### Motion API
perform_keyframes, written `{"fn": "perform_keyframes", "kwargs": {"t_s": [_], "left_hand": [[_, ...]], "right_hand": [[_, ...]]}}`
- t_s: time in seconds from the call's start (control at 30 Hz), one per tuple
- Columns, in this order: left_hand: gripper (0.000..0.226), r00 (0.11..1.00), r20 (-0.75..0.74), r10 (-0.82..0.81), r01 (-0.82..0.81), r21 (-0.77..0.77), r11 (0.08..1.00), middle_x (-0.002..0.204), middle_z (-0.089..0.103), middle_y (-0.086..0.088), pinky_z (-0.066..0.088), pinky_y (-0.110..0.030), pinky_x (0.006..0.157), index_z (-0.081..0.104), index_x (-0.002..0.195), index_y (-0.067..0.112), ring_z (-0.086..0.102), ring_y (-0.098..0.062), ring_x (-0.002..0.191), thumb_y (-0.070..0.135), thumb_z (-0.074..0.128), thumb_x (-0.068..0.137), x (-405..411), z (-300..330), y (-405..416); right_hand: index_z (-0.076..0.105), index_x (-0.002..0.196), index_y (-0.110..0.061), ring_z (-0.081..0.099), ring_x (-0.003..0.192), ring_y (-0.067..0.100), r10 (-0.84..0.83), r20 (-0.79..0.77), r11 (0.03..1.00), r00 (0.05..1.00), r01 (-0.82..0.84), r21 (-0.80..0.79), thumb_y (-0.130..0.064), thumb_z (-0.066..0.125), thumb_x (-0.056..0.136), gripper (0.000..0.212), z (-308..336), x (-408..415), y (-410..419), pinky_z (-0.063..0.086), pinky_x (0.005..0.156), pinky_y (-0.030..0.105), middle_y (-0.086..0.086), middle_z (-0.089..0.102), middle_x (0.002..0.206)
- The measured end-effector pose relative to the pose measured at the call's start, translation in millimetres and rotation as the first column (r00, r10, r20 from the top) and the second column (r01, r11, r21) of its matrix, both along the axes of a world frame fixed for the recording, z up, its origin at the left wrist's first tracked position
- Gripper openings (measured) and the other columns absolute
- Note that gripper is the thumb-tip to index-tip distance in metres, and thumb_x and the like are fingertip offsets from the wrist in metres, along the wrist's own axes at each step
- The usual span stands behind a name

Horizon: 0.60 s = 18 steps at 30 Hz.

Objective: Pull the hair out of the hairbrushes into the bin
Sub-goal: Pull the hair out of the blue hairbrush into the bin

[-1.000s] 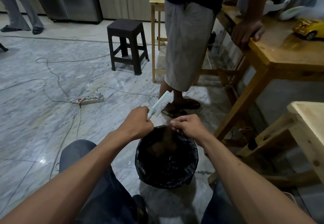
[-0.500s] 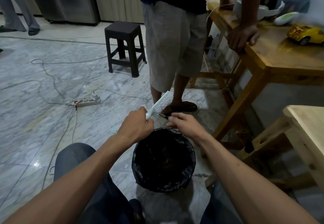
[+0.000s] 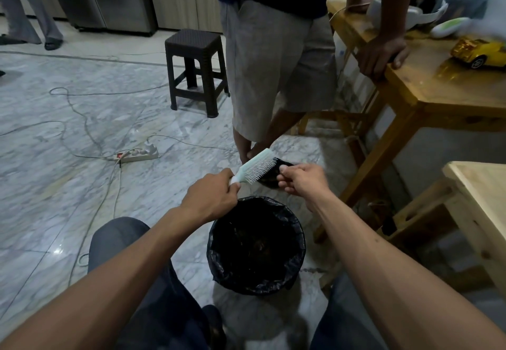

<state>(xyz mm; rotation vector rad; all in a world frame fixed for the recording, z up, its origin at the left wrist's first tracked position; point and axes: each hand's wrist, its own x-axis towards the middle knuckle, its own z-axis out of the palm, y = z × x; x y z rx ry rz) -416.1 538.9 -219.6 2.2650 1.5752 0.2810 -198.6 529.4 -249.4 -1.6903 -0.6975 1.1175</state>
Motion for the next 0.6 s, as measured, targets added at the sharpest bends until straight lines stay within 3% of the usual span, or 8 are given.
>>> {"fn": "perform_keyframes", "kwargs": {"t_s": [0.1, 0.2, 0.27, 0.37, 0.47, 0.57, 0.6], "left_hand": [[0.029, 0.999, -0.048, -0.009, 0.010, 0.024, 1.000, 0.084, 0.063, -0.005, 0.044, -0.035, 0.061, 0.054, 0.115, 0.016, 0.059, -0.028, 0.074, 0.040, 0.044, 0.099, -2.9, -2.9, -2.2], [0.029, 0.996, -0.078, -0.045, 0.049, 0.059, 0.997, 0.082, 0.063, -0.005, 0.042, -0.034, 0.058, 0.055, 0.114, 0.017, 0.060, -0.028, 0.072, 0.040, 0.044, 0.099, -3.4, -6.0, -5.1], [0.029, 0.994, -0.087, -0.066, 0.073, 0.083, 0.994, 0.080, 0.062, -0.005, 0.042, -0.033, 0.057, 0.055, 0.113, 0.017, 0.059, -0.028, 0.069, 0.039, 0.044, 0.099, -4.1, -7.2, -7.6], [0.027, 0.990, -0.121, -0.075, 0.089, 0.114, 0.989, 0.080, 0.061, -0.005, 0.040, -0.033, 0.055, 0.055, 0.112, 0.017, 0.057, -0.028, 0.067, 0.039, 0.044, 0.099, -9.7, -8.8, -9.8], [0.029, 0.987, -0.158, -0.029, 0.051, 0.138, 0.989, 0.085, 0.065, -0.010, 0.044, -0.035, 0.058, 0.055, 0.111, 0.015, 0.062, -0.033, 0.072, 0.039, 0.043, 0.099, -18.9, -9.5, -5.5], [0.029, 0.990, -0.144, 0.002, 0.016, 0.123, 0.992, 0.082, 0.064, -0.009, 0.044, -0.035, 0.058, 0.056, 0.110, 0.014, 0.063, -0.033, 0.072, 0.037, 0.044, 0.099, -22.6, -9.7, -2.8], [0.028, 0.991, -0.137, 0.006, 0.010, 0.119, 0.993, 0.082, 0.064, -0.009, 0.044, -0.035, 0.058, 0.056, 0.110, 0.013, 0.062, -0.032, 0.071, 0.037, 0.044, 0.098, -21.7, -9.0, -3.2]], "right_hand": [[0.070, 0.107, 0.002, 0.065, 0.063, 0.014, 0.034, -0.001, 0.999, 0.999, -0.034, -0.017, -0.002, 0.066, 0.095, 0.014, 2.2, -1.3, -0.9, 0.054, 0.051, 0.019, 0.009, 0.071, 0.078], [0.061, 0.121, -0.004, 0.067, 0.072, 0.017, 0.080, -0.044, 0.997, 0.996, -0.080, 0.001, -0.008, 0.069, 0.095, 0.028, 4.5, -9.4, -2.3, 0.057, 0.056, 0.023, 0.009, 0.070, 0.087], [0.064, 0.114, -0.002, 0.067, 0.066, 0.017, 0.070, -0.047, 0.998, 0.996, -0.070, 0.003, -0.009, 0.073, 0.093, 0.024, 4.2, -13.9, -2.1, 0.058, 0.054, 0.023, 0.009, 0.070, 0.083], [0.075, 0.087, -0.002, 0.063, 0.056, 0.015, -0.043, 0.115, 0.998, 0.992, 0.047, -0.035, -0.002, 0.074, 0.088, 0.001, -1.1, -10.6, 0.6, 0.059, 0.058, 0.027, 0.010, 0.071, 0.069], [0.077, 0.070, -0.011, 0.068, 0.057, 0.016, -0.027, 0.310, 0.991, 0.950, 0.065, -0.113, -0.008, 0.072, 0.082, 0.014, -6.6, -4.1, 1.0, 0.062, 0.062, 0.031, 0.009, 0.075, 0.065], [0.079, 0.077, -0.008, 0.069, 0.058, 0.015, 0.112, 0.318, 0.982, 0.942, -0.056, -0.179, -0.020, 0.067, 0.093, 0.023, -7.3, -5.7, -2.2, 0.052, 0.050, 0.022, 0.006, 0.077, 0.071], [0.079, 0.080, -0.008, 0.071, 0.063, 0.017, 0.159, 0.312, 0.975, 0.937, -0.100, -0.197, -0.030, 0.062, 0.098, 0.032, -4.7, -8.1, -3.9, 0.052, 0.054, 0.022, 0.006, 0.078, 0.076]]}}
